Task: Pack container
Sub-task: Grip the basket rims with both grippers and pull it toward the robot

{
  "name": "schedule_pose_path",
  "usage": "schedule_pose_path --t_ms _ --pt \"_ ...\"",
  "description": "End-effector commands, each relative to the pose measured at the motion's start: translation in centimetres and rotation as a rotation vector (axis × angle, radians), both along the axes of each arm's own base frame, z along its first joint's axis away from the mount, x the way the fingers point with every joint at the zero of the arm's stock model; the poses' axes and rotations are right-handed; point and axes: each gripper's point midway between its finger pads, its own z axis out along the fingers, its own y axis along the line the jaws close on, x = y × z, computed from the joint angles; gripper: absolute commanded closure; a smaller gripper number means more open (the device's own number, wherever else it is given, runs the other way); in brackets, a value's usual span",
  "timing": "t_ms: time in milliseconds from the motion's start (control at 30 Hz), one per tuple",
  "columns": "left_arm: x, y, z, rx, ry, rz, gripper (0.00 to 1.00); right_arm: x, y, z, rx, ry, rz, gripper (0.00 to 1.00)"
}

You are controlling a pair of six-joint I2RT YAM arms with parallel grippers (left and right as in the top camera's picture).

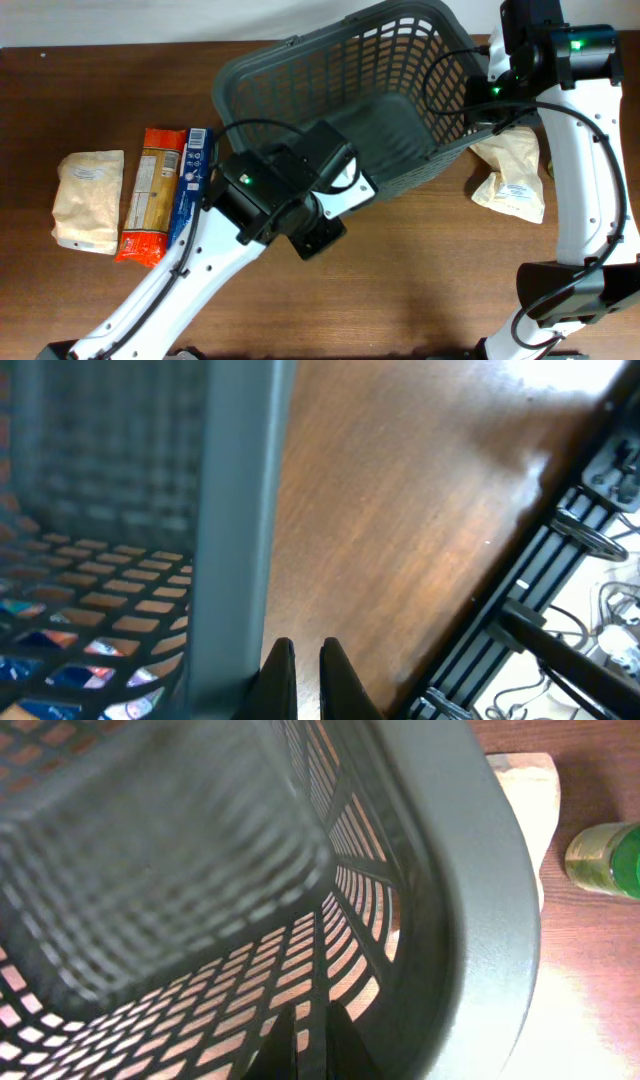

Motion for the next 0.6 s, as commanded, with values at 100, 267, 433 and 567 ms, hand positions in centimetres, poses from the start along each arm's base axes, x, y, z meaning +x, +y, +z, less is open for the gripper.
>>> schedule_pose_path --t_ms 100,267,433,567 --pt "2.4 2.1 0.0 0.036 -0.04 0.064 0.98 -0.6 0.0 -0.3 -0.017 0.03 0.012 0.96" --pt "3.7 2.7 0.1 0.029 -0.059 0.084 0.98 -1.0 0.0 -0.4 -0.014 0.048 0.002 0.96" --pt "5.4 2.8 -0.3 0.017 -0.076 0.118 0.98 -1.5 0.0 -0.5 -0.012 0.069 0.003 0.96" --pt "6.5 3.3 -0.9 0.024 -0.068 0.147 0.98 -1.7 0.3 -0.5 0.006 0.075 0.008 0.96"
